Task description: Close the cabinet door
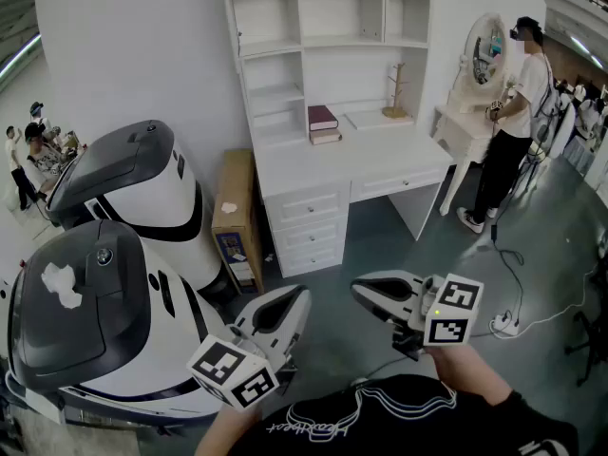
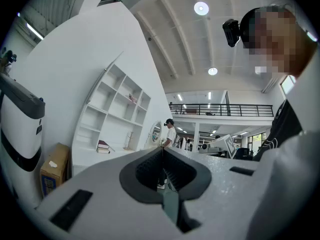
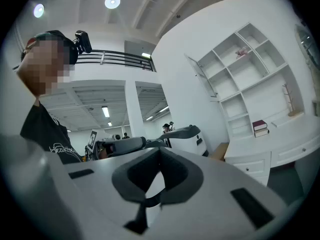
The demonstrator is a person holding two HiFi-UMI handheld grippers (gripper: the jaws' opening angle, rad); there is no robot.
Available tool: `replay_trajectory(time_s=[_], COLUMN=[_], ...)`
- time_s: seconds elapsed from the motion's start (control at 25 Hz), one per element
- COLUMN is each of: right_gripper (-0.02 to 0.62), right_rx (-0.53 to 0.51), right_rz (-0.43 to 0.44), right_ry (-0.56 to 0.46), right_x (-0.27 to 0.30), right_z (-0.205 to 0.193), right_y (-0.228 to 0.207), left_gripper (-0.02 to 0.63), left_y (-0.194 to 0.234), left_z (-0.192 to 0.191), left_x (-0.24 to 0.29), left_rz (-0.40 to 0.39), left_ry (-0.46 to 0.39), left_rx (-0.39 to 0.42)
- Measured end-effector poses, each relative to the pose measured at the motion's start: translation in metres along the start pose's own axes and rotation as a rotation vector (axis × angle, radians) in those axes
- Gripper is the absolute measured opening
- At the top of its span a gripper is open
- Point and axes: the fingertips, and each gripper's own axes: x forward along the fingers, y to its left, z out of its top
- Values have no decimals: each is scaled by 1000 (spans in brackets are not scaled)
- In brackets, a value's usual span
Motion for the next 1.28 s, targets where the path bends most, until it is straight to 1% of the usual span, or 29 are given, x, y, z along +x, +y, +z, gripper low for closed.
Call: replay_trajectory(time_s=[0.2,0.4,0.64,0.84,1.04,1.28], right_gripper=[5,5,6,6,6,6], right_rx=[-4,1,39,53,67,107], right_rz=[0,-6,-42,-25,7,36], right_ry=[3,6,-13,-27,-30,-30], right_x=[4,7,4,11,26,52], right_z=[-2,-6,-12,-10,-10,-3], right_y=[5,4,-14,-31,-62,-126], left_gripper=[5,5,5,5,5,5], left_y=[1,7,15,26,51,104], left_z=[0,-5,-11,-13,-19,-20], left_x=[-6,-5,7,19,38,83], left_rz=[2,-8,-11,3,32,63], left_ry=[1,11,30,42,54,57], left_rx=[5,-12,-19,-14,-32,-70])
